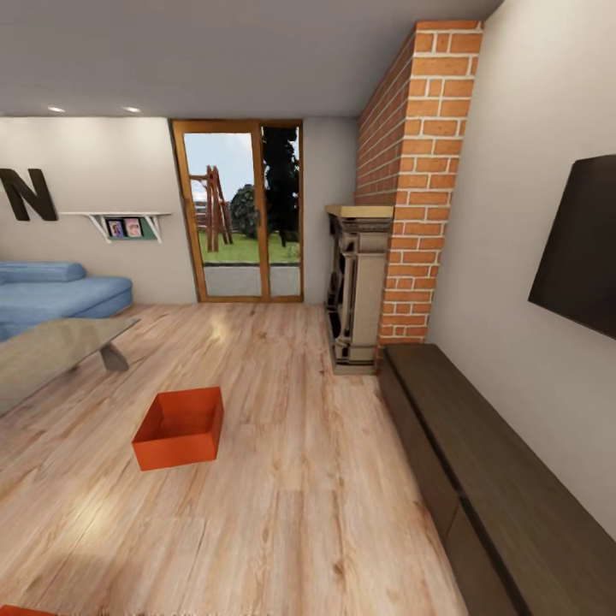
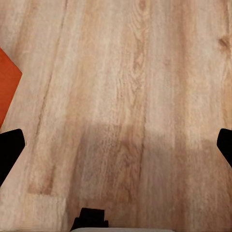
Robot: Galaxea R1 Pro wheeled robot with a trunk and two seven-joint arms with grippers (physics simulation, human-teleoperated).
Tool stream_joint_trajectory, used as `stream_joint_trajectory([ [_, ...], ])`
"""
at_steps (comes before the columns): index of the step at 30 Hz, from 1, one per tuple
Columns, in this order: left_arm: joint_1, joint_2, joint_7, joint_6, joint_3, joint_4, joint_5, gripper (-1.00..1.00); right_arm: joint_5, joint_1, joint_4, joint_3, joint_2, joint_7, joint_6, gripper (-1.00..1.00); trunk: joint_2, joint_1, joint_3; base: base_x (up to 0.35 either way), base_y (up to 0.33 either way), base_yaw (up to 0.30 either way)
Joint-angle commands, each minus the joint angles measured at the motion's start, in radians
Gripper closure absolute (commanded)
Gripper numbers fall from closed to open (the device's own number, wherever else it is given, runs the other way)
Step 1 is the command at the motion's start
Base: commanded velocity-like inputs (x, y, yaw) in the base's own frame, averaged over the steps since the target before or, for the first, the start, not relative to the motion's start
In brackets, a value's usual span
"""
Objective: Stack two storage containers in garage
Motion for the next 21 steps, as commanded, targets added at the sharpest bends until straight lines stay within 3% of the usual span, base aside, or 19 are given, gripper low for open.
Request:
stream_joint_trajectory([
  [1,-0.001,0.000,-0.009,-0.002,0.009,0.001,-0.001,-1.00,0.009,0.000,-0.001,-0.007,0.000,0.004,-0.002,-1.00,-0.001,0.000,-0.001,0.000,0.000,0.258],
  [12,-0.001,0.000,-0.009,-0.002,0.009,0.001,-0.001,-1.00,0.010,0.000,-0.001,-0.007,0.000,0.004,-0.002,-1.00,-0.001,0.000,-0.001,0.009,0.000,0.259],
  [21,-0.001,0.000,-0.009,-0.002,0.009,0.001,-0.001,-1.00,0.009,0.000,-0.001,-0.007,0.000,0.004,-0.002,-1.00,-0.001,0.000,-0.001,0.285,0.000,0.262],
])
